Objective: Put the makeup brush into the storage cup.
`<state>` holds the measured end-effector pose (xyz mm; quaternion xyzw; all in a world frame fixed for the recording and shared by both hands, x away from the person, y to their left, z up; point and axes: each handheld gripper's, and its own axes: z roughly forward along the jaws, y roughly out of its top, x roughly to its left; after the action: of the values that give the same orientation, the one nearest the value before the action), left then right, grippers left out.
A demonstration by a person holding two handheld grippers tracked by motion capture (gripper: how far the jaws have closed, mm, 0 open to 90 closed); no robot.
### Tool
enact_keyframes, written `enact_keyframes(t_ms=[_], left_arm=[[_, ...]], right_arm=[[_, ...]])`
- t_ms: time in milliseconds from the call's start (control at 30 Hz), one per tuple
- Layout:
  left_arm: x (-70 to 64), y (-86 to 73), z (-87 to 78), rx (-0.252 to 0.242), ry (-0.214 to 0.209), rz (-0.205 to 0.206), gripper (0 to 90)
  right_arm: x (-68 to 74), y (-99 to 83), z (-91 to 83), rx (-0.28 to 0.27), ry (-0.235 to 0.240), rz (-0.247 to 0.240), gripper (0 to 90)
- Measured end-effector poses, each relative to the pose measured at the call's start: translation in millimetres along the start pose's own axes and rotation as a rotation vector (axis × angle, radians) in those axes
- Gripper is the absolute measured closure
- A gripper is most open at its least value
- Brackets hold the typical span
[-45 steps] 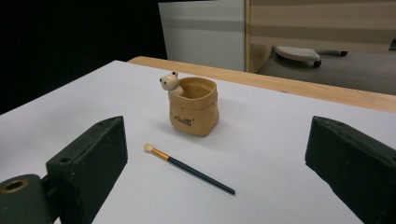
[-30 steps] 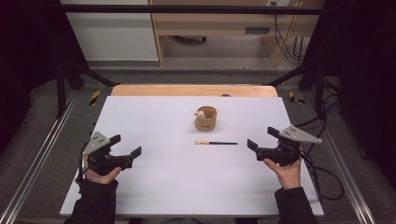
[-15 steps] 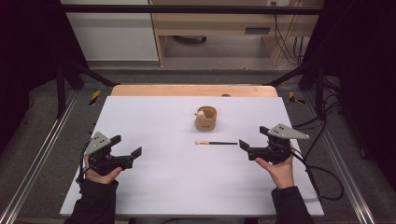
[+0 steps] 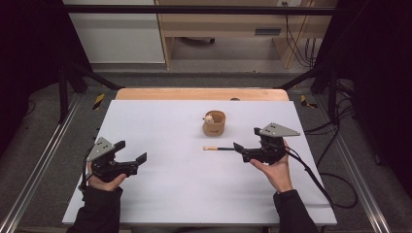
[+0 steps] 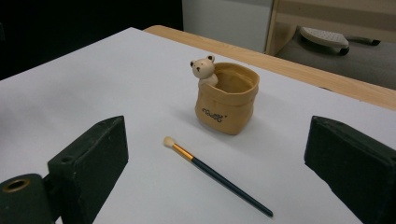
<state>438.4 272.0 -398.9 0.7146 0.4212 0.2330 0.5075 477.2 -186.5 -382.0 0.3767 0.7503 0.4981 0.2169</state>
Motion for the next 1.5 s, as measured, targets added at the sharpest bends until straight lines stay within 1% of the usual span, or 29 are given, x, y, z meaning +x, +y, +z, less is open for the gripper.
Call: enact_keyframes(t_ms=[67,100,167,200,233,267,300,333,367,400,433,500,567,633,733,833,867,933,1000,1067,1100,1167,1233,1333,1400,1433,1467,1500], left_arm=[[0.0,0.0,-0.1,0.0,-0.001,0.002,5.1],[0.0,0.0,-0.1,0.0,-0.001,0.002,5.1],[-0.1,-0.1,0.3,0.0,-0.001,0.001,5.1],[-0.1,-0.1,0.4,0.0,-0.001,0.002,5.1],[-0.3,-0.1,0.5,0.001,-0.002,0.004,5.1],[-0.4,-0.2,0.5,0.001,-0.002,0.005,5.1],[-0.5,-0.3,0.5,0.002,-0.001,0.006,5.1],[-0.5,-0.3,0.5,0.002,-0.001,0.006,5.1],[-0.6,-0.5,0.8,0.003,-0.001,0.006,5.1],[-0.9,-0.8,1.4,0.006,-0.001,0.009,5.1],[-0.9,-0.8,1.4,0.006,-0.001,0.009,5.1],[-1.2,-1.1,2.1,0.009,0.0,0.012,5.0],[-1.5,-1.4,2.5,0.012,-0.002,0.014,5.0],[-1.5,-1.5,2.8,0.013,-0.002,0.018,5.0],[-1.3,-1.6,3.0,0.014,-0.002,0.019,5.0],[-1.1,-1.4,2.5,0.011,-0.003,0.019,5.0],[-1.1,-1.4,2.5,0.011,-0.002,0.019,5.0],[-1.1,-1.7,2.9,0.013,-0.003,0.02,5.0],[-1.6,-2.1,3.7,0.015,-0.004,0.021,5.0],[-2.1,-2.5,4.3,0.017,-0.007,0.023,5.0],[-1.9,-2.5,4.5,0.017,-0.008,0.023,5.0],[-1.6,-2.5,4.5,0.017,-0.007,0.021,5.0],[-1.5,-2.3,3.9,0.014,-0.007,0.018,5.0],[-2.1,-2.3,4.1,0.015,-0.009,0.021,5.0],[-2.1,-2.3,4.2,0.016,-0.009,0.022,5.0],[-1.9,-2.4,4.3,0.016,-0.01,0.02,5.0],[-1.8,-2.4,4.5,0.016,-0.01,0.021,5.0],[-1.8,-2.4,4.5,0.016,-0.01,0.021,5.1]], right_arm=[[2.4,2.0,7.0,0.01,0.006,-0.004,6.8],[2.4,2.0,7.0,0.01,0.006,-0.004,6.8],[5.5,4.0,18.1,0.031,0.017,-0.015,7.2],[5.5,4.0,18.1,0.031,0.017,-0.015,7.2],[7.4,4.9,25.7,0.05,0.022,-0.021,7.8],[7.4,4.9,25.7,0.05,0.022,-0.021,7.8],[8.0,5.1,33.4,0.065,0.029,-0.027,8.3],[8.0,5.1,33.4,0.065,0.029,-0.027,8.3],[8.7,4.3,40.9,0.086,0.03,-0.037,8.8],[9.5,3.6,44.4,0.094,0.03,-0.039,9.1],[9.5,3.6,44.4,0.094,0.03,-0.039,9.1],[10.0,1.8,51.0,0.112,0.032,-0.049,9.4],[10.2,-1.7,58.4,0.125,0.037,-0.042,9.7],[10.4,-2.7,60.7,0.127,0.037,-0.042,9.8],[9.7,-6.7,69.5,0.147,0.041,-0.039,10.3],[8.2,-8.7,74.5,0.157,0.04,-0.047,11.1],[7.9,-9.8,76.8,0.165,0.04,-0.041,11.3],[6.7,-15.0,85.1,0.187,0.04,-0.045,13.0],[6.5,-16.7,87.4,0.196,0.043,-0.045,13.3],[5.6,-21.8,94.3,0.232,0.036,-0.059,13.5],[5.6,-23.7,96.4,0.244,0.031,-0.052,14.1],[5.6,-26.6,100.3,0.255,0.032,-0.053,16.6],[5.7,-27.8,101.6,0.255,0.036,-0.048,17.6],[5.1,-36.2,110.9,0.294,0.015,-0.072,21.0],[4.6,-40.5,115.6,0.318,0.01,-0.078,23.4],[4.0,-42.2,117.3,0.326,0.013,-0.08,25.8],[4.5,-43.7,118.7,0.328,0.013,-0.072,27.8],[4.5,-43.7,118.7,0.328,0.013,-0.072,27.8]])
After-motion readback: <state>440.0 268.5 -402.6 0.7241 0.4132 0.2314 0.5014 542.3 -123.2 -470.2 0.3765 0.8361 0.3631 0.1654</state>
